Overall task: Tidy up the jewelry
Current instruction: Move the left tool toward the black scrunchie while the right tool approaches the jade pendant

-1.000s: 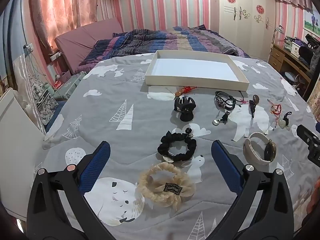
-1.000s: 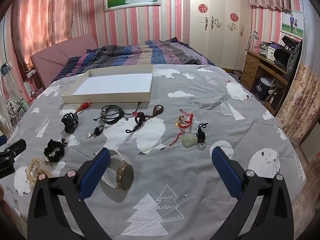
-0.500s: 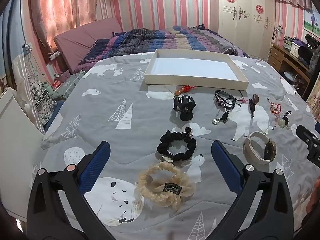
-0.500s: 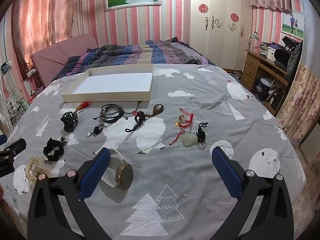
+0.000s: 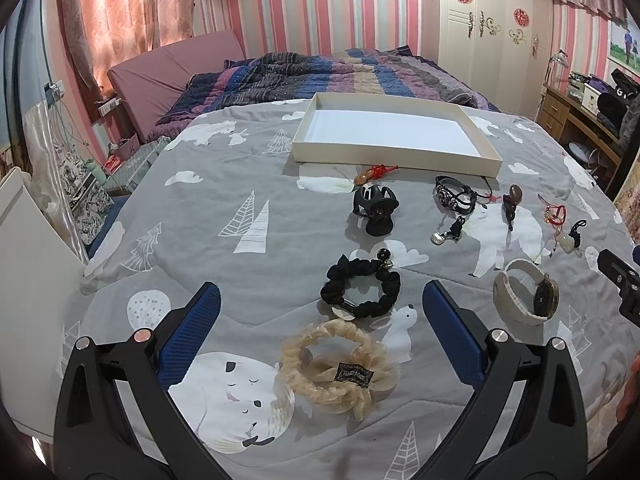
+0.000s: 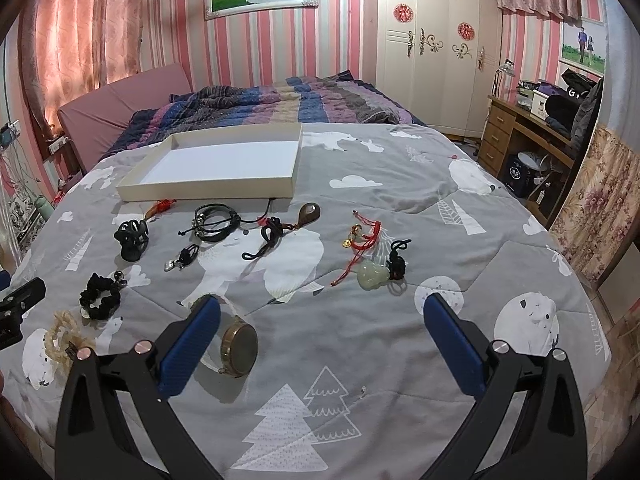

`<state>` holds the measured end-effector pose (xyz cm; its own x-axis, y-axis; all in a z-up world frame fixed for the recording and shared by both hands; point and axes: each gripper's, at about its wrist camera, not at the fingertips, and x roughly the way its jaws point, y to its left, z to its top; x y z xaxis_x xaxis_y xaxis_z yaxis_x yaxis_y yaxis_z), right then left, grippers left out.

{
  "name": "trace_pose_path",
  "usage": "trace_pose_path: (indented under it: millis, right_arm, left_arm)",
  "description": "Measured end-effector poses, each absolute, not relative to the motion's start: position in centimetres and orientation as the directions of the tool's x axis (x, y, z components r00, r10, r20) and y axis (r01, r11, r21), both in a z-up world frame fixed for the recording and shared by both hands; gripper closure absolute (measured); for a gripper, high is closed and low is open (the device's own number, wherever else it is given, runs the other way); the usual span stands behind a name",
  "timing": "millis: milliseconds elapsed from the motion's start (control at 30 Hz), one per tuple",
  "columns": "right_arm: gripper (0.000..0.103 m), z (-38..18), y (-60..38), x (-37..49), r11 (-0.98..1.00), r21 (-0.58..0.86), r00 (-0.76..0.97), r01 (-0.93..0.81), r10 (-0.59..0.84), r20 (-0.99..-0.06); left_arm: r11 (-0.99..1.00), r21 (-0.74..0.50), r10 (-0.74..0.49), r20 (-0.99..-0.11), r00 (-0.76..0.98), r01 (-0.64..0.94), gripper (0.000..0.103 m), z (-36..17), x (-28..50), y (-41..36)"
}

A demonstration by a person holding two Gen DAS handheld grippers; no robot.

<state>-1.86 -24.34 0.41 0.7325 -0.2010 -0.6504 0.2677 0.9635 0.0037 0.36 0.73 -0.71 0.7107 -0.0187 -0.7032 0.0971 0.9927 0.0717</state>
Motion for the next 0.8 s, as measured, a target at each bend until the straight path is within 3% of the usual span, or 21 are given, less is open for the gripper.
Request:
trace_pose_path:
  millis: [800]
  right_arm:
    - [0.002,0.25,-24.61,-2.07,0.967,-0.035,0.728,0.252,-0.213,-0.651]
  left_arm:
    - [0.994,0.065,-0.015,-0.705,0.709,0.085,0.003,-0.82,0.49,1.73]
